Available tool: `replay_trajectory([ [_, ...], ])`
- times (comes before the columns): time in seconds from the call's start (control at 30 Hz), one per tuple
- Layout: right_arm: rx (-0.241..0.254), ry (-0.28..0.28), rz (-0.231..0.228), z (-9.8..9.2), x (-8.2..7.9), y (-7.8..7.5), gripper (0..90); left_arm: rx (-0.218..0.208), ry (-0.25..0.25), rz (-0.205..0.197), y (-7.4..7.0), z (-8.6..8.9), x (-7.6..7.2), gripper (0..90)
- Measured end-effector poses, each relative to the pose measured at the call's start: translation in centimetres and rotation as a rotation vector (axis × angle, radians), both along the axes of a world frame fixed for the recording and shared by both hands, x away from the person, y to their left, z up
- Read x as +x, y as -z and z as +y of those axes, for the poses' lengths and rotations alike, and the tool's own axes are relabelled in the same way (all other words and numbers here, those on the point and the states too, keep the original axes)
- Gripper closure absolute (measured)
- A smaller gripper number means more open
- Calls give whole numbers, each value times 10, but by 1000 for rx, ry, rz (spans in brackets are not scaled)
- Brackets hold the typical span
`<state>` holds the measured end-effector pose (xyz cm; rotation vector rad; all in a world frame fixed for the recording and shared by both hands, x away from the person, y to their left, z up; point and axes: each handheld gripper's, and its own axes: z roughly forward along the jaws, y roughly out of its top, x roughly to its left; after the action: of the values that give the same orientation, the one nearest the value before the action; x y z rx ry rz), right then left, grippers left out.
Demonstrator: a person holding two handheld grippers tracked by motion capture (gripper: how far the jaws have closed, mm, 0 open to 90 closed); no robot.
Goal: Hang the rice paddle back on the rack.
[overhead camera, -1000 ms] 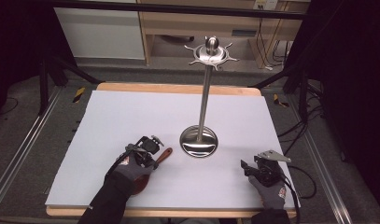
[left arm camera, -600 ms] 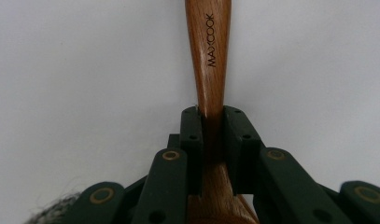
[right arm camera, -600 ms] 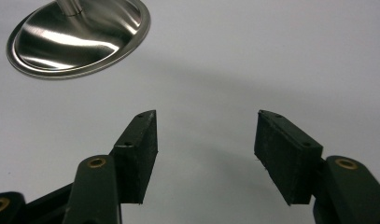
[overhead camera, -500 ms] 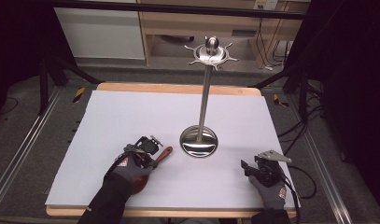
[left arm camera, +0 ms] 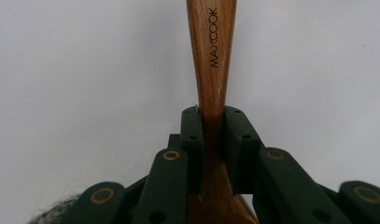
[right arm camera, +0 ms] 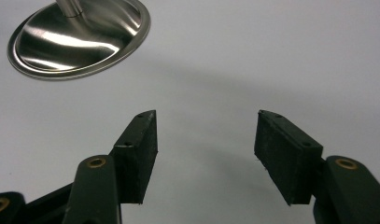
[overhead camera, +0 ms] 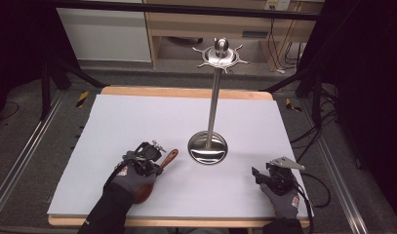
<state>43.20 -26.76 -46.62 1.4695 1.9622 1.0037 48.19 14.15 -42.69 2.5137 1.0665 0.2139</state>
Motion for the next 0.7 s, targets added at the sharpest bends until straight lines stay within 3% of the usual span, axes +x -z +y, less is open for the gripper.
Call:
replay_trajectory([
  [0.7,-10,-2,-7,0,0,0,392,-151,-35,-116,-26,26,-20,784],
])
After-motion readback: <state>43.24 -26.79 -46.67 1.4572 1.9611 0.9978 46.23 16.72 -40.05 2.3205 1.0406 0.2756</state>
